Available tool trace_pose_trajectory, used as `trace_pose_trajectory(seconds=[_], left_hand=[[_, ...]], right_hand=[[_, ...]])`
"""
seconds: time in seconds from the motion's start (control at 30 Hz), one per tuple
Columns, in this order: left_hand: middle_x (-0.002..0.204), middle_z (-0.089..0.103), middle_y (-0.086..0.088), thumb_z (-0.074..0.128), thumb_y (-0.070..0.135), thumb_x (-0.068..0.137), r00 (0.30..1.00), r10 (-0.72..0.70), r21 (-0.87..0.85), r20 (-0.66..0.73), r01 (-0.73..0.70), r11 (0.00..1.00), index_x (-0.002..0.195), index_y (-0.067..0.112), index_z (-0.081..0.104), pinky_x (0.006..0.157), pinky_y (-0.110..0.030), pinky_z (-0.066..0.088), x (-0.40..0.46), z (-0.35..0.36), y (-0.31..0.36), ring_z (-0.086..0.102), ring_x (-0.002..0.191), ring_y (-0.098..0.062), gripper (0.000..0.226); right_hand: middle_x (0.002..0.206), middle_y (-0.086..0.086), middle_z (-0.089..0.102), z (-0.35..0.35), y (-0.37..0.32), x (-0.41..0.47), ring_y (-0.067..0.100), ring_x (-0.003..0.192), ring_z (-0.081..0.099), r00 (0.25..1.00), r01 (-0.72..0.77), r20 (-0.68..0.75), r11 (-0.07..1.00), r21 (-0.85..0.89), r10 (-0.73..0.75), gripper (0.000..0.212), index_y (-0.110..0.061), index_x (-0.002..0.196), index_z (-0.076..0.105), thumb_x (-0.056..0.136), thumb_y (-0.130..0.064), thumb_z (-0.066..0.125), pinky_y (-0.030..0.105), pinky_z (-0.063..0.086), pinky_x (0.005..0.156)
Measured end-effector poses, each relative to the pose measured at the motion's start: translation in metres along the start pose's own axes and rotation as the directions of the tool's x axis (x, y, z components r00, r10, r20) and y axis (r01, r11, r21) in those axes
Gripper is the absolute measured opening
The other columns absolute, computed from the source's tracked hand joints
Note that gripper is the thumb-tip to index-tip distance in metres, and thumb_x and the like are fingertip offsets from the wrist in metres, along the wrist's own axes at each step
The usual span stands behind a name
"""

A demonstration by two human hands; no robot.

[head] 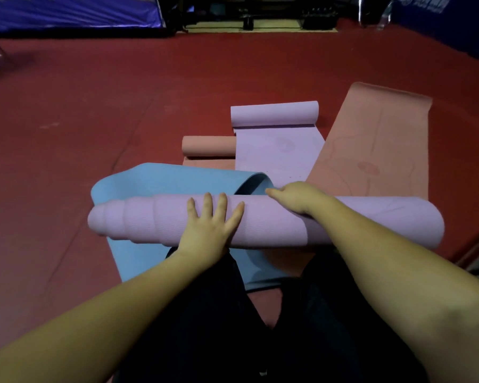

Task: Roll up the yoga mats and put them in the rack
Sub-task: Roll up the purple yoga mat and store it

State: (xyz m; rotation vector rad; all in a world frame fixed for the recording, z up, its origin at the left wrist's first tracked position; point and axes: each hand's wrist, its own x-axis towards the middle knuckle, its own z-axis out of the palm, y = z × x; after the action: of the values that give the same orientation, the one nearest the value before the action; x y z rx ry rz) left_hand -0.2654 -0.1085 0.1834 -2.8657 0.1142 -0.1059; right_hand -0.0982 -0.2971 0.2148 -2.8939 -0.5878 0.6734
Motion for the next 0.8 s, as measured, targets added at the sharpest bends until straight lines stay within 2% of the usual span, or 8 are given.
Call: trace_pose_trajectory(seconds=[0.23,0.33,0.43,0.53,0.6,0.67,0.73,0.8], left_hand=[[0.136,0.048,-0.023,0.080,0.050,0.052,0.995,0.048,-0.006,-0.083,-0.049,0.999,0.143,0.020,0.030,0.093,-0.068,0.035,0.003,-0.022,-0.009,0.047,0.115,-0.045,0.108],[0.134,0.049,-0.019,0.074,0.058,0.053,0.994,0.067,-0.020,-0.084,-0.069,0.997,0.140,0.021,0.028,0.093,-0.063,0.038,-0.008,-0.041,-0.020,0.049,0.111,-0.041,0.105],[0.129,0.051,-0.013,0.065,0.071,0.052,0.995,0.097,-0.049,-0.019,-0.098,0.994,0.140,0.024,0.028,0.090,-0.052,0.041,-0.024,-0.057,-0.028,0.052,0.106,-0.036,0.107],[0.130,0.048,-0.006,0.058,0.078,0.054,0.988,0.125,-0.076,0.092,-0.118,0.990,0.144,0.028,0.021,0.091,-0.044,0.041,-0.034,-0.058,-0.027,0.051,0.109,-0.031,0.110],[0.132,0.047,-0.004,0.058,0.080,0.055,0.985,0.114,-0.098,0.128,-0.101,0.990,0.147,0.030,0.018,0.092,-0.042,0.040,-0.033,-0.055,-0.028,0.049,0.113,-0.029,0.112],[0.135,0.045,-0.001,0.062,0.079,0.055,0.975,0.114,-0.148,0.190,-0.086,0.985,0.149,0.031,0.018,0.095,-0.042,0.040,-0.026,-0.055,-0.032,0.047,0.117,-0.028,0.115],[0.132,0.047,0.000,0.069,0.076,0.054,0.958,0.120,-0.227,0.261,-0.060,0.972,0.149,0.034,0.021,0.095,-0.041,0.042,-0.014,-0.058,-0.038,0.048,0.117,-0.027,0.115],[0.131,0.051,0.001,0.076,0.073,0.051,0.923,0.133,-0.326,0.362,-0.008,0.945,0.147,0.038,0.023,0.094,-0.041,0.045,0.003,-0.061,-0.047,0.050,0.116,-0.027,0.115]], right_hand=[[0.139,0.014,0.055,-0.019,0.000,-0.007,0.031,0.121,0.053,0.999,-0.009,0.038,0.999,0.047,0.007,0.074,-0.016,0.130,0.062,0.092,-0.070,0.028,0.039,0.040,0.100],[0.145,0.010,0.050,-0.036,-0.010,-0.021,0.027,0.127,0.048,0.992,-0.001,0.125,0.997,0.074,-0.008,0.064,-0.018,0.134,0.057,0.096,-0.063,0.033,0.036,0.034,0.099],[0.152,0.006,0.043,-0.038,-0.016,-0.030,0.024,0.132,0.044,0.974,-0.011,0.227,0.995,0.096,-0.012,0.065,-0.022,0.140,0.052,0.095,-0.065,0.037,0.034,0.030,0.099],[0.152,0.005,0.042,-0.028,-0.019,-0.038,0.023,0.133,0.042,0.952,-0.064,0.307,0.984,0.166,0.010,0.066,-0.021,0.140,0.052,0.095,-0.066,0.040,0.031,0.028,0.096],[0.147,0.006,0.048,-0.021,-0.021,-0.039,0.025,0.130,0.046,0.975,-0.004,0.219,0.992,0.126,-0.024,0.062,-0.019,0.134,0.059,0.096,-0.064,0.038,0.032,0.031,0.098],[0.132,0.008,0.059,-0.017,-0.020,-0.040,0.027,0.116,0.053,0.997,0.079,0.000,0.996,0.034,-0.079,0.050,-0.019,0.114,0.067,0.098,-0.057,0.037,0.034,0.038,0.088],[0.111,0.007,0.062,-0.012,-0.015,-0.044,0.027,0.098,0.056,0.979,0.112,-0.173,0.994,-0.010,-0.112,0.040,-0.018,0.088,0.062,0.099,-0.050,0.038,0.034,0.039,0.077],[0.104,0.005,0.058,-0.005,-0.008,-0.053,0.026,0.093,0.053,0.968,0.119,-0.220,0.993,-0.005,-0.117,0.039,-0.019,0.086,0.058,0.099,-0.049,0.037,0.035,0.038,0.075]])
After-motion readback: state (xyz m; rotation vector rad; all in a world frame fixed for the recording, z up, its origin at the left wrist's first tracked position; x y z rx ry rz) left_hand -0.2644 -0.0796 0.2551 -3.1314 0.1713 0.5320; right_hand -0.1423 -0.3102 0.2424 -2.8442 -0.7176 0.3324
